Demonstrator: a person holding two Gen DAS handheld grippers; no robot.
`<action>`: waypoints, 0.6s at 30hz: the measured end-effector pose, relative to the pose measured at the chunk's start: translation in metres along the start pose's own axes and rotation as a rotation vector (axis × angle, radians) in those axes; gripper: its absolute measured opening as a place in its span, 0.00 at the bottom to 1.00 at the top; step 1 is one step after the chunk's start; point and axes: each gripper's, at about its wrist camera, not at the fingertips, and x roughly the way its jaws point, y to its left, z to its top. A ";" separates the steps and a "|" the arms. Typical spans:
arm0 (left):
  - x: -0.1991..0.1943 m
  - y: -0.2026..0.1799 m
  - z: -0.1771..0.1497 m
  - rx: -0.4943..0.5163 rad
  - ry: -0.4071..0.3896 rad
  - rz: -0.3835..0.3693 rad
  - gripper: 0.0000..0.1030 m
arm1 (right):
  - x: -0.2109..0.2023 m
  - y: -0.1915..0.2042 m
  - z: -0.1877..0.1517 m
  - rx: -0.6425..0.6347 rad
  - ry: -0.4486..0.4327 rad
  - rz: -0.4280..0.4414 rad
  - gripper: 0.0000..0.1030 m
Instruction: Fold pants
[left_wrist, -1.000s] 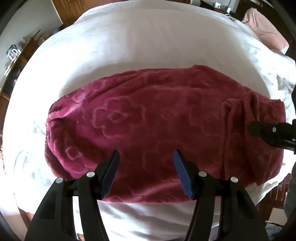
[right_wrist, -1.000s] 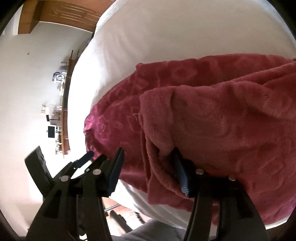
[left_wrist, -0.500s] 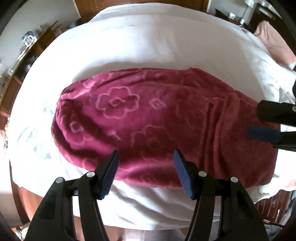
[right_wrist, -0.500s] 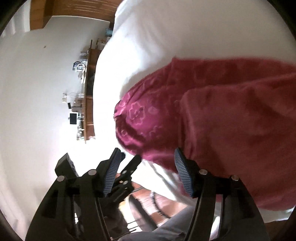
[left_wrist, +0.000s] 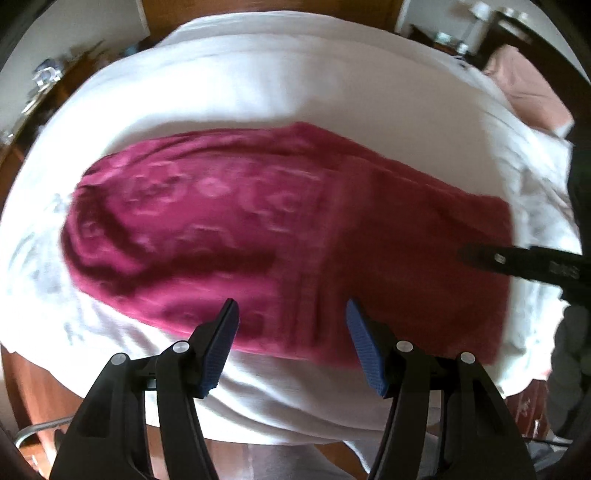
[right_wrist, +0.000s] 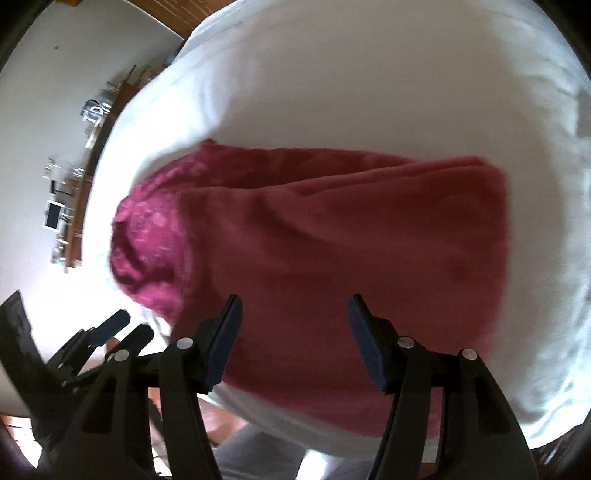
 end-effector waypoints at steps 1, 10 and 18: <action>0.003 -0.008 -0.003 0.009 0.005 -0.024 0.59 | -0.002 -0.006 -0.001 -0.004 -0.009 -0.017 0.60; 0.065 -0.018 -0.010 -0.060 0.072 0.012 0.55 | 0.009 -0.056 0.026 -0.020 -0.043 -0.097 0.59; 0.089 -0.011 -0.002 -0.081 0.089 0.036 0.61 | 0.054 -0.058 0.047 -0.048 0.015 -0.153 0.60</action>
